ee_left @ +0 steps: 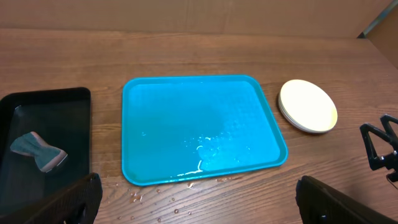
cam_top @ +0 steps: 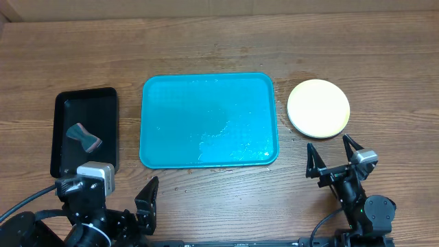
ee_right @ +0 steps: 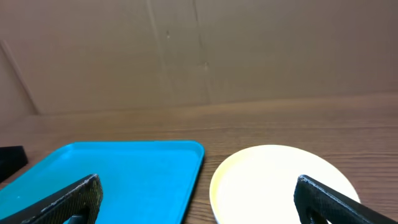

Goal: Clean dirty plates on tray and stack at the side

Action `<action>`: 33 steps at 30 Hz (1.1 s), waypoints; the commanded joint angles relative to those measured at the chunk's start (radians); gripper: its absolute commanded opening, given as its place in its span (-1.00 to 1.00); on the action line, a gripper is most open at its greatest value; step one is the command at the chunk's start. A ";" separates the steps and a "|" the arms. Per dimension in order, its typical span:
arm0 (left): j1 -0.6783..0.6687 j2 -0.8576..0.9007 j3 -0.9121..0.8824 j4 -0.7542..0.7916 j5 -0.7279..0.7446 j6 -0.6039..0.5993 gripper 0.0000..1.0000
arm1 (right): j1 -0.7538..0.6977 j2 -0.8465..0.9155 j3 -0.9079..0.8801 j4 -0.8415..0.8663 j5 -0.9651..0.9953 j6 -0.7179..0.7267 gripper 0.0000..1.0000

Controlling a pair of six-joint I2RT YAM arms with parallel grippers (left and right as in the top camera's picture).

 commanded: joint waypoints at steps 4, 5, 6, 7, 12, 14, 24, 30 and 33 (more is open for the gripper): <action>-0.006 -0.003 -0.002 0.002 0.000 0.015 1.00 | -0.006 -0.010 -0.010 0.007 0.026 -0.014 1.00; -0.006 -0.003 -0.002 0.002 0.000 0.015 1.00 | -0.006 -0.010 -0.010 0.008 0.026 -0.014 1.00; -0.006 -0.003 -0.002 0.002 0.000 0.015 0.99 | -0.006 -0.010 -0.010 0.008 0.026 -0.014 1.00; -0.006 -0.003 -0.002 0.002 0.000 0.015 1.00 | -0.006 -0.010 -0.010 0.008 0.026 -0.014 1.00; -0.006 -0.003 -0.002 0.002 0.000 0.015 0.99 | -0.006 -0.010 -0.010 0.008 0.026 -0.014 1.00; -0.006 -0.003 -0.002 0.002 0.000 0.015 1.00 | -0.006 -0.010 -0.010 0.008 0.026 -0.014 1.00; -0.006 -0.003 -0.002 0.002 0.000 0.015 0.99 | -0.006 -0.010 -0.010 0.008 0.025 -0.014 1.00; -0.006 -0.003 -0.002 -0.010 -0.008 0.023 1.00 | -0.006 -0.010 -0.010 0.008 0.025 -0.014 1.00; -0.033 -0.009 -0.023 -0.011 0.029 0.024 0.99 | -0.006 -0.010 -0.010 0.008 0.025 -0.014 1.00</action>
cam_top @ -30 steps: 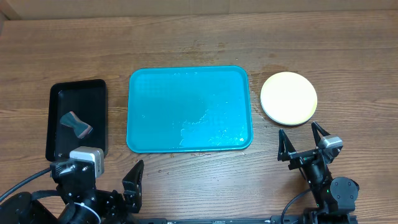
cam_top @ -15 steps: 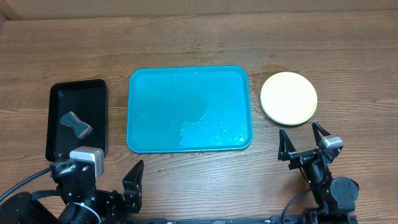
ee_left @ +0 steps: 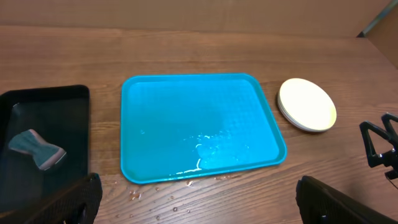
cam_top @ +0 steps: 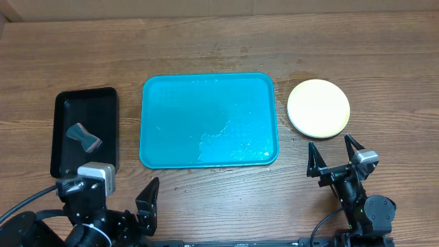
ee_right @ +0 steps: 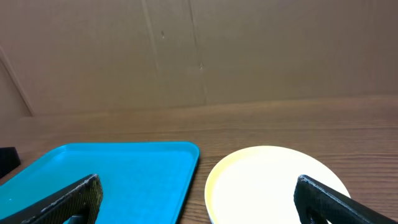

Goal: Clean dirty plates on tray and stack at the side

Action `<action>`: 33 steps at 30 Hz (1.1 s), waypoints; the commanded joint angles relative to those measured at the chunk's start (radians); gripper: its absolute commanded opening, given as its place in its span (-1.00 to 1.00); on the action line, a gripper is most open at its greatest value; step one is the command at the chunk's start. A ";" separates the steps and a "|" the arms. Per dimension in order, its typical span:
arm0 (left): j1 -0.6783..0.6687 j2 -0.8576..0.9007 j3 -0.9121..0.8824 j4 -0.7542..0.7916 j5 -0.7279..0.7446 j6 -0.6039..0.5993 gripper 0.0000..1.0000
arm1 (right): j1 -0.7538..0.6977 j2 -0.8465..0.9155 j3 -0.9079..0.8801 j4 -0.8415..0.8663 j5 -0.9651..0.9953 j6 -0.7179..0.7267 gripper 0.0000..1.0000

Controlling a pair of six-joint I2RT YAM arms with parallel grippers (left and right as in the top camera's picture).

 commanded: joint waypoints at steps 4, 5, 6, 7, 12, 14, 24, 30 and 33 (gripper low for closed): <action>-0.120 -0.060 -0.149 0.086 0.046 0.024 1.00 | -0.006 -0.010 -0.010 0.007 0.006 -0.007 1.00; -0.156 -0.080 -0.196 0.133 0.045 0.026 0.99 | -0.006 -0.010 -0.010 0.007 0.006 -0.007 1.00; -0.196 -0.105 -0.249 0.190 0.046 0.026 0.99 | -0.006 -0.010 -0.010 0.007 0.006 -0.007 0.99; -0.240 -0.135 -0.309 0.258 0.046 0.026 1.00 | -0.006 -0.010 -0.010 0.007 0.006 -0.007 1.00; -0.406 -0.314 -0.644 0.631 0.028 -0.007 1.00 | -0.006 -0.010 -0.010 0.007 0.006 -0.007 1.00; -0.435 -0.377 -0.764 0.774 -0.025 -0.116 0.99 | -0.006 -0.010 -0.010 0.007 0.006 -0.007 1.00; -0.522 -0.640 -1.253 1.282 -0.456 -0.581 0.99 | -0.006 -0.010 -0.010 0.007 0.006 -0.007 1.00; -0.525 -0.649 -1.407 1.448 -0.522 -0.585 0.99 | -0.006 -0.010 -0.010 0.007 0.006 -0.007 1.00; -0.525 -0.649 -1.465 1.497 -0.557 -0.585 1.00 | -0.006 -0.010 -0.010 0.007 0.006 -0.007 1.00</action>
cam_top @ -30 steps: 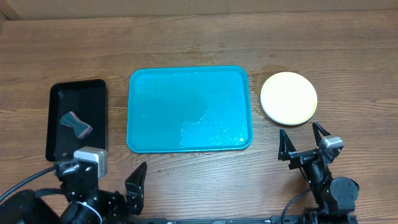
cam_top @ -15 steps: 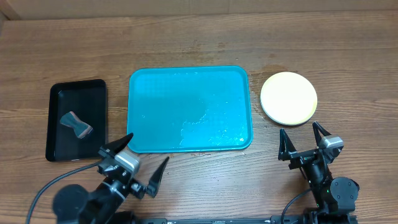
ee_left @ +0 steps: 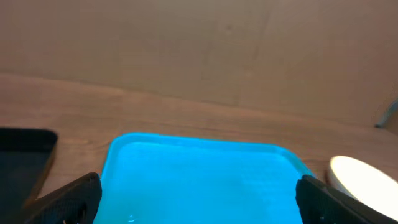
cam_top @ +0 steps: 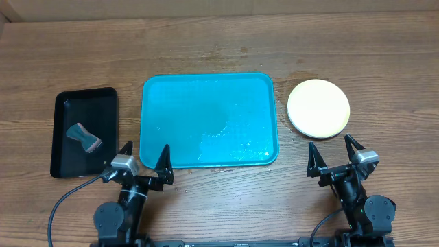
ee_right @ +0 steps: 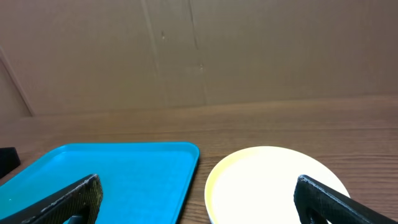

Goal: Clean dirty plates on tray and stack at the side

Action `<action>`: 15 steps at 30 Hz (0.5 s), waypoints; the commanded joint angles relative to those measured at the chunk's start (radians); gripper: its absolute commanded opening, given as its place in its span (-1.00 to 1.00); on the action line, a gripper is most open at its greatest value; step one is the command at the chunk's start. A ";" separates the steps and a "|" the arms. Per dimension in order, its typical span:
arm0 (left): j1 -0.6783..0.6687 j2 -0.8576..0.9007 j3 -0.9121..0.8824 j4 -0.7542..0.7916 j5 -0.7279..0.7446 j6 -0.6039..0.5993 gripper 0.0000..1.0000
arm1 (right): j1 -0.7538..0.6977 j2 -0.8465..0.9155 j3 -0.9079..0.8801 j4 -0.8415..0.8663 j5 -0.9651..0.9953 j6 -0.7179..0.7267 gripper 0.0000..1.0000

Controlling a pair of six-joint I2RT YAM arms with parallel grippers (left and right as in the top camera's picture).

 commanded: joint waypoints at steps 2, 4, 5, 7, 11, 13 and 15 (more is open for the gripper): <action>-0.008 -0.014 -0.068 0.022 -0.115 -0.028 0.99 | -0.006 -0.010 -0.010 0.006 0.006 -0.006 1.00; -0.008 -0.014 -0.068 0.019 -0.147 -0.011 1.00 | -0.006 -0.010 -0.010 0.006 0.006 -0.006 1.00; -0.007 -0.014 -0.068 0.018 -0.158 -0.005 1.00 | -0.006 -0.010 -0.010 0.006 0.006 -0.006 1.00; -0.007 -0.014 -0.068 0.017 -0.161 0.020 1.00 | -0.006 -0.010 -0.010 0.006 0.006 -0.006 1.00; -0.007 -0.014 -0.068 0.017 -0.165 0.108 1.00 | -0.006 -0.010 -0.010 0.006 0.006 -0.006 1.00; -0.007 -0.014 -0.068 0.015 -0.169 0.165 1.00 | -0.006 -0.010 -0.010 0.006 0.006 -0.006 1.00; -0.007 -0.014 -0.068 0.014 -0.176 0.202 0.99 | -0.006 -0.010 -0.010 0.006 0.006 -0.006 1.00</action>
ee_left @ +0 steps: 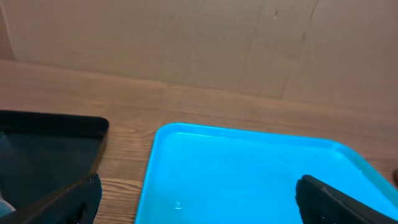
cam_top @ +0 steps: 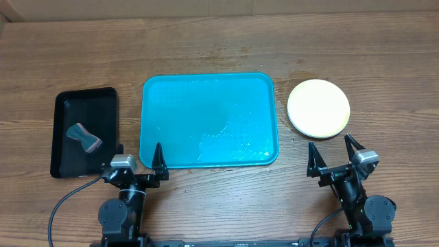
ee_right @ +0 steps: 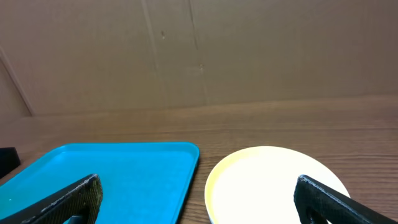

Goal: Clean dirty plates on tray and stack at the side

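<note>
The blue tray [cam_top: 206,103] lies mid-table with water drops on it and no plate on it; it also shows in the wrist views [ee_left: 249,168] [ee_right: 112,174]. A stack of cream plates [cam_top: 318,108] [ee_right: 273,180] sits on the table right of the tray. My left gripper [cam_top: 139,158] [ee_left: 199,205] rests low at the tray's front left corner, open and holding nothing. My right gripper [cam_top: 331,154] [ee_right: 199,202] rests in front of the plates, open and holding nothing.
A black bin [cam_top: 96,103] [ee_left: 50,143] stands left of the tray with a grey-blue sponge [cam_top: 84,137] in it. Water drops dot the wood in front of the tray. A cardboard wall stands behind the table.
My left gripper has shifted a little to the left, so its view now takes in more of the black bin and loses the plates. My right arm has not moved.
My left arm first stood raised at the front left, its camera looking down on the bin, tray and plates. It stayed there, then sat low at the tray's front left corner. Now it points slightly further left. The right gripper stayed open before the plates.
</note>
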Action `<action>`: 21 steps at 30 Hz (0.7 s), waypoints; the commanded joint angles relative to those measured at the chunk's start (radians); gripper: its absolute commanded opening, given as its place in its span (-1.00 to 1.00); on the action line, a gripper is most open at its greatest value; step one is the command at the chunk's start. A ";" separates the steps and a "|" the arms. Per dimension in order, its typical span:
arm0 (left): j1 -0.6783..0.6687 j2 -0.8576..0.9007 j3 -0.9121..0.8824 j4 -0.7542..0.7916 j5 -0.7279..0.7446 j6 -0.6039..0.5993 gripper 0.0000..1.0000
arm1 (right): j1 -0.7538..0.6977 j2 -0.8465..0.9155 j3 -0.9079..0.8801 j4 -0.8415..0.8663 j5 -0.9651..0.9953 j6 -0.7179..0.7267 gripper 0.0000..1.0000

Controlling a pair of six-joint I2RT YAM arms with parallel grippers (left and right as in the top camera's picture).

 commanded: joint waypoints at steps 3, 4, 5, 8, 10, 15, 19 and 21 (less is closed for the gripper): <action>-0.008 -0.012 -0.008 -0.002 -0.030 0.116 0.99 | -0.006 -0.010 -0.010 0.005 0.006 -0.007 1.00; -0.008 -0.012 -0.008 -0.002 -0.028 0.116 0.99 | -0.006 -0.010 -0.010 0.005 0.006 -0.007 1.00; -0.008 -0.012 -0.008 -0.002 -0.028 0.116 0.99 | -0.006 -0.010 -0.010 0.005 0.006 -0.007 1.00; -0.008 -0.012 -0.008 -0.002 -0.030 0.127 1.00 | -0.006 -0.010 -0.010 0.005 0.006 -0.007 1.00; -0.008 -0.012 -0.008 0.000 -0.027 0.127 0.99 | -0.006 -0.010 -0.010 0.005 0.006 -0.007 1.00; -0.007 -0.012 -0.008 0.001 -0.026 0.127 0.99 | -0.006 -0.010 -0.010 0.005 0.006 -0.007 1.00; -0.007 -0.012 -0.008 0.001 -0.026 0.127 1.00 | -0.006 -0.010 -0.010 0.005 0.006 -0.007 1.00; -0.007 -0.011 -0.008 0.001 -0.026 0.127 1.00 | -0.006 -0.010 -0.010 0.005 0.006 -0.007 1.00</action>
